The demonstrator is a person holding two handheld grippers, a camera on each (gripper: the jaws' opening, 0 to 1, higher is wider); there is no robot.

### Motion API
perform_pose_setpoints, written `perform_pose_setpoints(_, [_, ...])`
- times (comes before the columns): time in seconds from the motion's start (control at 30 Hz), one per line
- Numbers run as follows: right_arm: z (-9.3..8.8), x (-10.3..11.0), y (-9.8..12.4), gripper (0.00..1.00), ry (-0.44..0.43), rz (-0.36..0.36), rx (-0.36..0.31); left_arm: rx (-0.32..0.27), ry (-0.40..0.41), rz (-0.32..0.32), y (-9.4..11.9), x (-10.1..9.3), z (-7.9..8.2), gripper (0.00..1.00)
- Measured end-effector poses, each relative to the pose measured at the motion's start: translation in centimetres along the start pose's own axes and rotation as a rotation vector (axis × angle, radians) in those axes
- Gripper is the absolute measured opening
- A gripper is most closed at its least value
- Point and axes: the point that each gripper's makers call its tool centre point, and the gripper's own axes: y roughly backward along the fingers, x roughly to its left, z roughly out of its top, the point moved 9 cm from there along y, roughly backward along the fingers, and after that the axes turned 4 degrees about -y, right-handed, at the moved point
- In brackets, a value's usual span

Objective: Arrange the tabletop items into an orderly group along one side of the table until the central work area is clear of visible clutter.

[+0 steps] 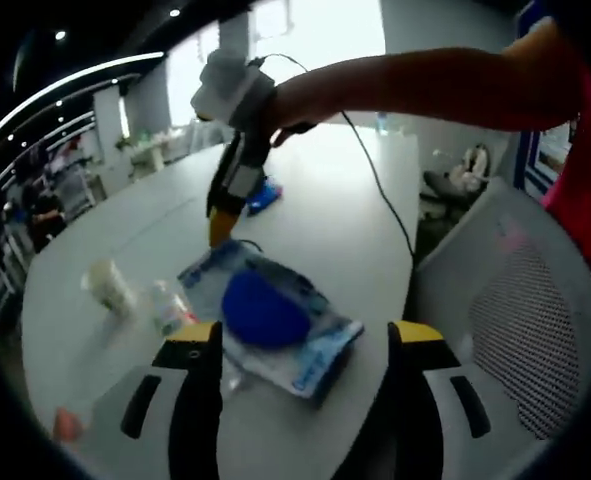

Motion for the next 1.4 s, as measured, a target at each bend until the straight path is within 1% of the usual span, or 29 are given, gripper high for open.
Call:
perform_pose_setpoints(0.03, [0.1, 0.0, -0.3, 0.43, 0.006, 0.005, 0.009, 0.012, -0.009, -0.007, -0.2, -0.1, -0.1, 0.65])
perform_pose_setpoints(0.23, [0.2, 0.0, -1.6, 0.41, 0.028, 0.025, 0.044, 0.04, -0.039, -0.041, -0.8, -0.6, -0.4, 0.63])
perform_pose_setpoints(0.33, [0.1, 0.0, -2.1, 0.41, 0.039, 0.035, 0.066, 0.054, -0.076, -0.062, -1.2, -0.7, -0.6, 0.6])
perform_pose_setpoints(0.37, [0.0, 0.0, -2.3, 0.41, 0.043, 0.038, 0.073, 0.065, -0.1, -0.075, -1.4, -0.8, -0.7, 0.59])
perform_pose_setpoints(0.43, [0.0, -0.1, -2.4, 0.4, 0.048, 0.042, 0.08, 0.095, -0.147, -0.088, -1.8, -0.8, -0.9, 0.55])
perform_pose_setpoints(0.47, [0.0, -0.2, -2.5, 0.4, 0.048, 0.044, 0.082, 0.099, -0.172, -0.097, -2.0, -0.8, -1.0, 0.53])
perform_pose_setpoints(0.53, [0.0, -0.2, -2.5, 0.4, 0.047, 0.046, 0.082, 0.107, -0.185, -0.1, -2.3, -0.8, -1.1, 0.5])
perform_pose_setpoints(0.6, [-0.1, -0.3, -2.6, 0.4, 0.046, 0.047, 0.083, 0.12, -0.206, -0.129, -2.7, -0.9, -1.2, 0.45])
perform_pose_setpoints(0.67, [-0.2, -0.4, -2.6, 0.39, 0.047, 0.048, 0.086, 0.135, -0.246, -0.153, -3.1, -1.0, -1.4, 0.41])
perform_pose_setpoints(0.73, [-0.2, -0.5, -2.7, 0.39, 0.048, 0.05, 0.09, 0.161, -0.285, -0.154, -3.5, -1.0, -1.8, 0.39])
perform_pose_setpoints(0.83, [-0.3, -0.5, -2.9, 0.38, 0.051, 0.053, 0.094, 0.181, -0.323, -0.175, -4.0, -1.1, -2.1, 0.34])
perform_pose_setpoints(0.93, [-0.3, -0.6, -3.0, 0.36, 0.053, 0.06, 0.095, 0.2, -0.371, -0.182, -4.5, -1.1, -2.3, 0.32])
perform_pose_setpoints(1.03, [-0.2, -0.5, -3.1, 0.35, 0.055, 0.066, 0.096, 0.218, -0.396, -0.189, -4.8, -1.2, -2.6, 0.29])
perform_pose_setpoints(1.23, [-0.2, -0.5, -3.2, 0.34, 0.061, 0.072, 0.106, 0.241, -0.431, -0.197, -5.5, -1.4, -3.0, 0.31])
perform_pose_setpoints(1.4, [0.0, -0.5, -3.3, 0.33, 0.065, 0.077, 0.104, 0.245, -0.438, -0.203, -5.7, -1.3, -3.2, 0.3])
